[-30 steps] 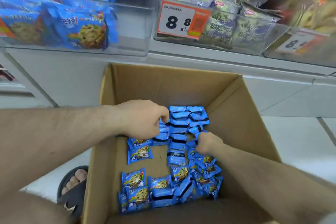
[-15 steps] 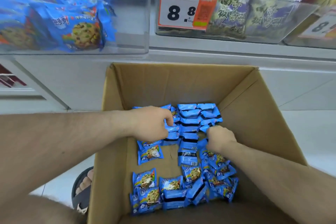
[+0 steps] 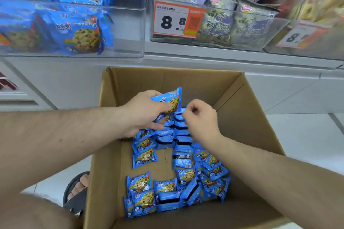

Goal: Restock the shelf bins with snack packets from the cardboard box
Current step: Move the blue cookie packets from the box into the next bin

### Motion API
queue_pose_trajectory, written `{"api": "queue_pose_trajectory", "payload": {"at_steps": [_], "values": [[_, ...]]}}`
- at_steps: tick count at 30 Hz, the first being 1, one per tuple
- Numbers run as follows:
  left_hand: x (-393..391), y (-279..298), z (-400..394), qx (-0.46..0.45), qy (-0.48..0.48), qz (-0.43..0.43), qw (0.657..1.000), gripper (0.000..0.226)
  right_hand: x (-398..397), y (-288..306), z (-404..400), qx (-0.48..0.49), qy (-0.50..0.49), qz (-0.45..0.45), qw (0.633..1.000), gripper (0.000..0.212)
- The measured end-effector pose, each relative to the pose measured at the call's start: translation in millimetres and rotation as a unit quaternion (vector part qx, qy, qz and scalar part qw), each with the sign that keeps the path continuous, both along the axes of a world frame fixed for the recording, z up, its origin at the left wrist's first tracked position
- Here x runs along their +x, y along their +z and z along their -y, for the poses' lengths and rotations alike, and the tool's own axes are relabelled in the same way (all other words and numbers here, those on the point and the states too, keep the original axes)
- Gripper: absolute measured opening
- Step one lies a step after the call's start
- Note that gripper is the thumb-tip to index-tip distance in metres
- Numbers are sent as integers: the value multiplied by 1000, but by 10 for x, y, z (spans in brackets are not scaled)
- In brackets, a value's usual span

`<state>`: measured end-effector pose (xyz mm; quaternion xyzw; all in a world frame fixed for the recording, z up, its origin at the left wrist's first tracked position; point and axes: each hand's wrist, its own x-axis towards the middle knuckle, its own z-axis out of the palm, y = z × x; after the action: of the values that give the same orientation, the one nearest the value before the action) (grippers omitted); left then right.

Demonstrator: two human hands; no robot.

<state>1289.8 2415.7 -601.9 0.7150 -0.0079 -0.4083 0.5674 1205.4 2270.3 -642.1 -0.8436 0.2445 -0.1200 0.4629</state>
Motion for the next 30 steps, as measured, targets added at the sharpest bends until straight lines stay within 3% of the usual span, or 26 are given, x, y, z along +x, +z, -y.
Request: {"api": "queue_pose_trajectory", "payload": {"at_steps": [2,3,6,9,10,11,13,17,21,25,27,30], "values": [[43,-62,-71,30,-42,-11,999,17,5,-376,398,-47,-12,-167,985,21],[53,-90,-98,42,-64,-14,997,19,-15,-577,576,-85,30,-282,955,29],[74,-165,-139,69,-105,-23,992,17,-152,-1134,894,-164,191,-540,804,43],[101,-212,-153,85,-128,-26,988,13,-322,-1407,950,-176,234,-636,714,19],[114,-223,-160,89,-134,-27,987,14,-362,-1498,961,-177,243,-647,701,24],[124,-232,-166,94,-138,-28,986,15,-404,-1582,961,-185,243,-650,696,48],[144,-239,-177,100,-143,-33,984,15,-430,-1661,952,-197,217,-645,706,77],[191,-200,-193,98,-147,-31,984,15,-294,-1383,839,-183,208,-621,734,53],[291,-42,-277,71,-117,-19,990,12,-40,-801,700,-103,174,-548,812,63],[318,204,-427,35,-84,20,996,17,29,-20,376,41,94,-294,950,51],[276,342,-491,17,-86,45,995,25,-4,358,156,84,79,-150,982,43],[193,544,-570,-14,-97,60,993,33,-71,817,-144,62,84,-8,995,44]]}}
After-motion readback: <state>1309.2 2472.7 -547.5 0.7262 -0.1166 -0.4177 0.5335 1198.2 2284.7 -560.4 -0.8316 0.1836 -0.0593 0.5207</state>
